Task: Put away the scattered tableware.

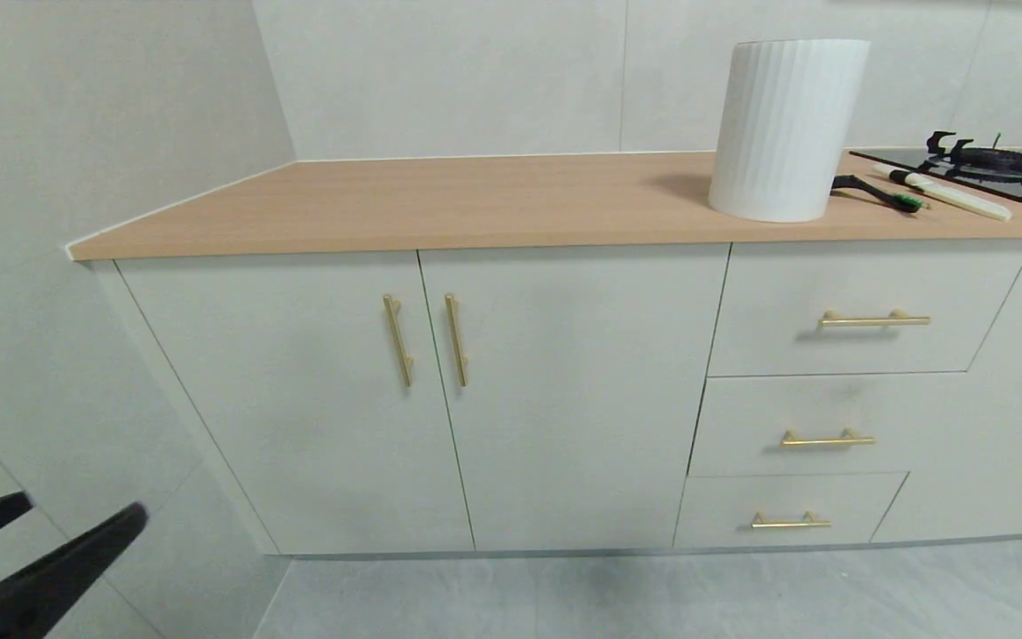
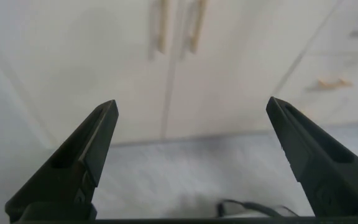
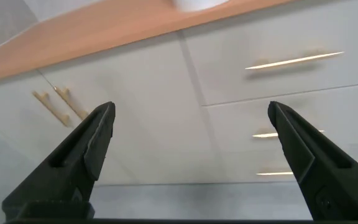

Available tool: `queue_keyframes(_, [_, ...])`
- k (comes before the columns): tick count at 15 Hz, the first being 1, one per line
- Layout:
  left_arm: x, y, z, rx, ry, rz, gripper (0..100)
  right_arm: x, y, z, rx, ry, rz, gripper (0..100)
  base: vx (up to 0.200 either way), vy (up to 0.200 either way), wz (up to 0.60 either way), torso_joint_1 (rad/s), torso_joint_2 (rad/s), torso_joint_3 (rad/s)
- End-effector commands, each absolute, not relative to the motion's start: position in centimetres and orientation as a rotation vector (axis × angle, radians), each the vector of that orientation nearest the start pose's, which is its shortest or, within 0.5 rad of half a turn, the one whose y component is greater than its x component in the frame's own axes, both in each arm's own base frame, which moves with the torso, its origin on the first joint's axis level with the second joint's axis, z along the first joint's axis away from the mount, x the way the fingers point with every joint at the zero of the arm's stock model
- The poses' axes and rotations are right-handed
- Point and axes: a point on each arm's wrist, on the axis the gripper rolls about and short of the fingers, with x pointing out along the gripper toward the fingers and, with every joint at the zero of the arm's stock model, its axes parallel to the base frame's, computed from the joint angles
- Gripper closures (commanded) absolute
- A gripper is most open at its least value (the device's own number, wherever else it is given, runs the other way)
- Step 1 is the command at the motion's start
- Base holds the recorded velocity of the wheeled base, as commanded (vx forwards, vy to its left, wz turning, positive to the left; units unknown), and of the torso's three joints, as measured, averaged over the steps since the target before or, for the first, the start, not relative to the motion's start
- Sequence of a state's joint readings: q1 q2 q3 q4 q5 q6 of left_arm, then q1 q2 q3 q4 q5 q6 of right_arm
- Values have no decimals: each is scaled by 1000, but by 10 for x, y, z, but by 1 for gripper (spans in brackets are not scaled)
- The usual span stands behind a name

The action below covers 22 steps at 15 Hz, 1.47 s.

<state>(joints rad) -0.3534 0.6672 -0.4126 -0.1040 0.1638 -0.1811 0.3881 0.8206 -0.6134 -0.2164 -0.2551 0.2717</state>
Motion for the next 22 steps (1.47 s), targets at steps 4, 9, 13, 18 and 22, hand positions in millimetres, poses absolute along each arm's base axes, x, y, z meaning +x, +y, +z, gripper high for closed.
queue_keyframes(4, [-50, 11, 164, -92, -104, -21, 0, -56, -17, 185, 179, -134, -59, 0, 0, 0, 0, 0, 0, 0])
queue_keyframes(9, [-44, 10, 152, -99, -100, 149, 0, -57, -10, 166, 183, -128, -259, 0, 0, 0, 0, 0, 0, 0])
queue_keyframes(13, [-49, 5, 130, -19, -129, 203, 0, -61, -5, 144, 162, -145, -240, 0, 0, 0, 0, 0, 0, 0])
queue_keyframes(18, [-24, 5, 83, 33, -64, 224, 0, -23, -3, 82, 62, -70, -161, 0, 0, 0, 0, 0, 0, 0])
queue_keyframes(22, [-23, 2, 80, 35, -38, 96, 0, -23, 1, 75, -15, 3, 18, 0, 0, 0, 0, 0, 0, 0])
